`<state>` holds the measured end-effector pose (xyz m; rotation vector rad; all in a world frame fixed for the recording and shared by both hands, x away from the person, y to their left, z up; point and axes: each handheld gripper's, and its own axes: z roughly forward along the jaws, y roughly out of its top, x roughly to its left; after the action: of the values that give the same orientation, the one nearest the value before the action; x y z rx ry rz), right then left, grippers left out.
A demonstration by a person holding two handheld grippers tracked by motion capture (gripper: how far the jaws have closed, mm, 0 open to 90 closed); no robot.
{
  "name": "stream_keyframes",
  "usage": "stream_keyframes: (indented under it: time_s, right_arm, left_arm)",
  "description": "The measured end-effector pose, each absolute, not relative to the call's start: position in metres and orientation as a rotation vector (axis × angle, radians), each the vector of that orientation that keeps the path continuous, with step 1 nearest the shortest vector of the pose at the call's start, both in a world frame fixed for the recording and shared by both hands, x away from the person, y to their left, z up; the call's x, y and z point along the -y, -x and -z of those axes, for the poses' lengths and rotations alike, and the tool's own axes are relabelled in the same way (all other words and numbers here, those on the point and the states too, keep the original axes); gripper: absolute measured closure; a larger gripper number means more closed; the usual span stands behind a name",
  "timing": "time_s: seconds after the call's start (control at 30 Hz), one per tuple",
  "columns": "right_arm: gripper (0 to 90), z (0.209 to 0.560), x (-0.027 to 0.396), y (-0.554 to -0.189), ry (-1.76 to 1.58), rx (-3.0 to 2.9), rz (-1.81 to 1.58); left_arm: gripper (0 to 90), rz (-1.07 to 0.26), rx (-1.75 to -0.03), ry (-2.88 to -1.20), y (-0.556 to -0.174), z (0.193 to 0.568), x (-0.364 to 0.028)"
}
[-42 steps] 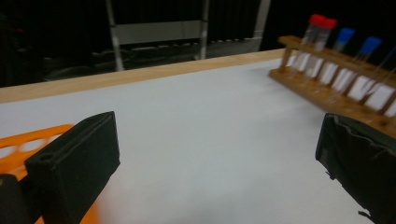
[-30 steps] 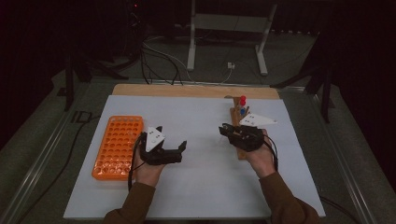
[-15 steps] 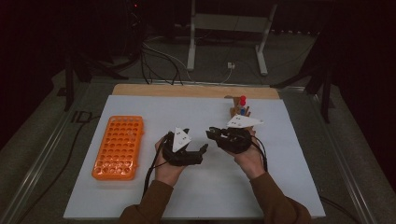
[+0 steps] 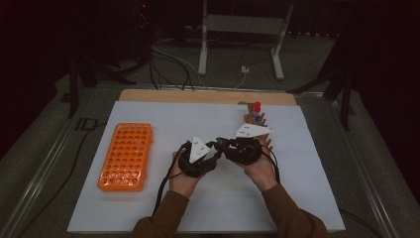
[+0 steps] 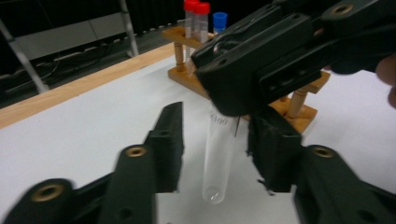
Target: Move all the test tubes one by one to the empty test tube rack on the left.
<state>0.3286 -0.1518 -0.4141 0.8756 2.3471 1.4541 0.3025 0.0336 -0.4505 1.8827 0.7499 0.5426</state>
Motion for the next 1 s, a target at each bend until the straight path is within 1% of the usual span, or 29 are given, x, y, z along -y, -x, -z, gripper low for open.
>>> stream_keyframes:
  time_s: [0.17,0.3,0.4,0.53,0.7,0.73,0.77,0.93,1.0]
  right_arm:
    - [76.1,0.414,0.152,-0.328,-0.871,-2.348,-1.457]
    - [75.5,0.414,0.152,-0.328,-0.873,-2.351,-1.460]
    - [61.9,0.413,0.154,-0.328,-0.867,-2.337,-1.492]
    - [38.8,0.411,0.159,-0.329,-0.877,-2.312,-1.529]
    - [18.4,0.412,0.165,-0.329,-0.909,-2.262,-1.512]
    - [15.3,0.412,0.166,-0.329,-0.919,-2.254,-1.500]
    - [15.0,0.413,0.167,-0.330,-0.923,-2.249,-1.495]
    - [3.8,0.416,0.173,-0.331,-0.946,-2.235,-1.498]
    - [3.0,0.418,0.176,-0.331,-0.946,-2.230,-1.506]
  left_arm:
    - [74.6,-0.538,-0.730,-1.897,-0.302,0.451,-0.033]
    - [76.1,-0.546,-0.723,-1.905,-0.302,0.451,-0.033]
    - [76.3,-0.550,-0.733,-1.911,-0.302,0.451,-0.035]
    - [76.4,-0.550,-0.752,-1.904,-0.304,0.451,-0.040]
    - [76.4,-0.546,-0.780,-1.892,-0.305,0.451,-0.045]
    - [76.4,-0.547,-0.785,-1.887,-0.305,0.451,-0.046]
    - [76.3,-0.548,-0.790,-1.887,-0.305,0.451,-0.047]
    - [76.3,-0.549,-0.807,-1.873,-0.305,0.450,-0.054]
    - [76.3,-0.551,-0.816,-1.865,-0.305,0.449,-0.057]
